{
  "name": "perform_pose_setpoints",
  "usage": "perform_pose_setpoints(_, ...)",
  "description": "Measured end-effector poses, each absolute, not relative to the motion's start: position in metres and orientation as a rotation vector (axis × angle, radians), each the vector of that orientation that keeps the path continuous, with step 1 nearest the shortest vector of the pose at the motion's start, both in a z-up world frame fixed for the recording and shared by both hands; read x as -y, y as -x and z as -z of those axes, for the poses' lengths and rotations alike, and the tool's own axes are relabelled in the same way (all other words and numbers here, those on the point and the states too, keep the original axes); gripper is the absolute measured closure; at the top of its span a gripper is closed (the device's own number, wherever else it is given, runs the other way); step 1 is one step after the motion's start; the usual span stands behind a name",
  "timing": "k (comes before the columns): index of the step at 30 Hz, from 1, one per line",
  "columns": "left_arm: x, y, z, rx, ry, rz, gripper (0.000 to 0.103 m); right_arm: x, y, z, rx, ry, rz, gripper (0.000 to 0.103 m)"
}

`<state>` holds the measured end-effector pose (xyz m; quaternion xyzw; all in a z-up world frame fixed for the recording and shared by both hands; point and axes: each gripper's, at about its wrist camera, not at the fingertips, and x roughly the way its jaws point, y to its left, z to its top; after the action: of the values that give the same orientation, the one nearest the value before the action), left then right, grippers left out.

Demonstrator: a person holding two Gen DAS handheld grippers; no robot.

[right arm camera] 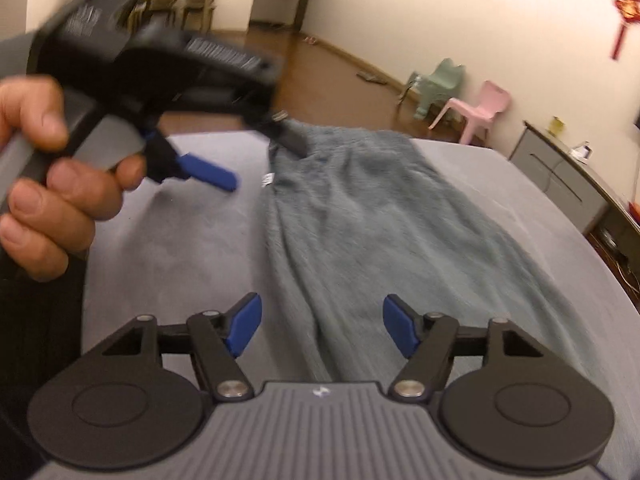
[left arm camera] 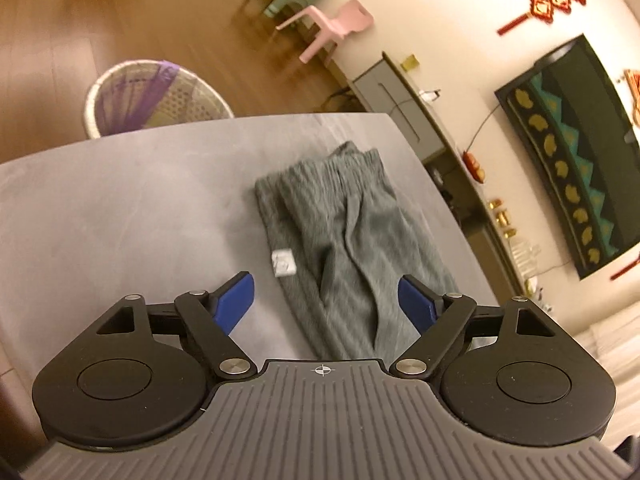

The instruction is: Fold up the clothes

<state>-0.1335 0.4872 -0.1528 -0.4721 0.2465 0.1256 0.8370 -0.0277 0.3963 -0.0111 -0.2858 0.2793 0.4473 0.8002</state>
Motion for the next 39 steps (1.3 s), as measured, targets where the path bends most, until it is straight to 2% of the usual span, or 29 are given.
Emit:
perform_pose_setpoints(1,-0.493,0.131,0.152,-0.523,1.010,-0.258,0.031,-0.404,0.026,0.012,-0.609,0.620,-0.958,0.066)
perform_pose_setpoints(2,-0.496,0.132,0.151,-0.525,1.013,-0.255,0.031,-0.411,0.024,0.013,-0.618,0.627,-0.957,0.089)
perform_pose_setpoints(3,-0.498,0.134,0.151,-0.528,1.014,-0.253,0.031,-0.412,0.025,0.010,-0.614,0.643,-0.946,0.098)
perform_pose_setpoints(6,-0.503,0.134,0.153,-0.517,1.021,-0.240,0.028,-0.403,0.029,-0.007,-0.570,0.593,-0.938,0.098)
perform_pose_setpoints(8,-0.502,0.128,0.153,-0.501,1.013,-0.228,0.023,-0.391,0.028,-0.020,-0.591,0.523,-0.960,0.098)
perform_pose_setpoints(11,-0.501,0.118,0.154,-0.476,0.998,-0.211,0.027,-0.381,0.022,-0.020,-0.665,0.467,-1.000,0.098)
perform_pose_setpoints(12,-0.501,0.113,0.155,-0.471,0.995,-0.218,0.032,-0.380,0.020,-0.016,-0.680,0.471,-0.999,0.098)
perform_pose_setpoints(13,-0.501,0.108,0.156,-0.466,0.992,-0.227,0.075,-0.379,0.018,-0.013,-0.696,0.474,-0.998,0.098)
perform_pose_setpoints(14,-0.501,0.103,0.158,-0.479,0.978,-0.239,0.100,-0.378,0.016,-0.009,-0.711,0.478,-0.997,0.094)
perform_pose_setpoints(16,-0.500,0.103,0.159,-0.466,0.966,-0.261,0.101,-0.376,0.007,-0.014,-0.762,0.452,-1.037,0.076)
perform_pose_setpoints(17,-0.498,0.105,0.157,-0.457,0.947,-0.262,0.102,-0.370,0.001,-0.027,-0.758,0.390,-1.059,0.057)
perform_pose_setpoints(18,-0.497,0.106,0.155,-0.452,0.924,-0.260,0.102,-0.364,-0.006,-0.040,-0.749,0.324,-1.079,0.045)
perform_pose_setpoints(21,-0.491,0.108,0.149,-0.441,0.873,-0.255,0.102,-0.360,-0.044,-0.076,-0.718,0.163,-1.053,0.048)
perform_pose_setpoints(22,-0.488,0.107,0.147,-0.440,0.848,-0.255,0.102,-0.367,-0.056,-0.082,-0.701,0.171,-1.002,0.053)
perform_pose_setpoints(23,-0.485,0.106,0.144,-0.438,0.825,-0.252,0.102,-0.380,-0.068,-0.082,-0.691,0.210,-0.925,0.069)
perform_pose_setpoints(24,-0.481,0.106,0.142,-0.434,0.798,-0.251,0.102,-0.391,-0.082,-0.074,-0.706,0.240,-0.872,0.076)
perform_pose_setpoints(27,-0.469,0.106,0.134,-0.417,0.720,-0.247,0.102,-0.420,-0.119,-0.043,-0.752,0.338,-0.727,0.087)
perform_pose_setpoints(29,-0.459,0.107,0.128,-0.403,0.644,-0.242,0.102,-0.431,-0.133,-0.008,-0.806,0.428,-0.653,0.087)
perform_pose_setpoints(31,-0.445,0.107,0.121,-0.391,0.528,-0.219,0.102,-0.435,-0.140,0.008,-0.774,0.439,-0.662,0.088)
perform_pose_setpoints(34,-0.417,0.104,0.110,-0.374,0.338,-0.179,0.102,-0.417,-0.159,0.003,-0.828,0.270,-0.690,0.088)
perform_pose_setpoints(35,-0.406,0.102,0.106,-0.366,0.277,-0.163,0.102,-0.411,-0.165,0.001,-0.847,0.211,-0.698,0.084)
perform_pose_setpoints(37,-0.384,0.101,0.101,-0.351,0.149,-0.121,0.102,-0.399,-0.178,-0.003,-0.882,0.093,-0.714,0.064)
perform_pose_setpoints(39,-0.360,0.100,0.100,-0.345,0.019,-0.072,0.102,-0.392,-0.186,-0.011,-0.893,-0.001,-0.760,0.024)
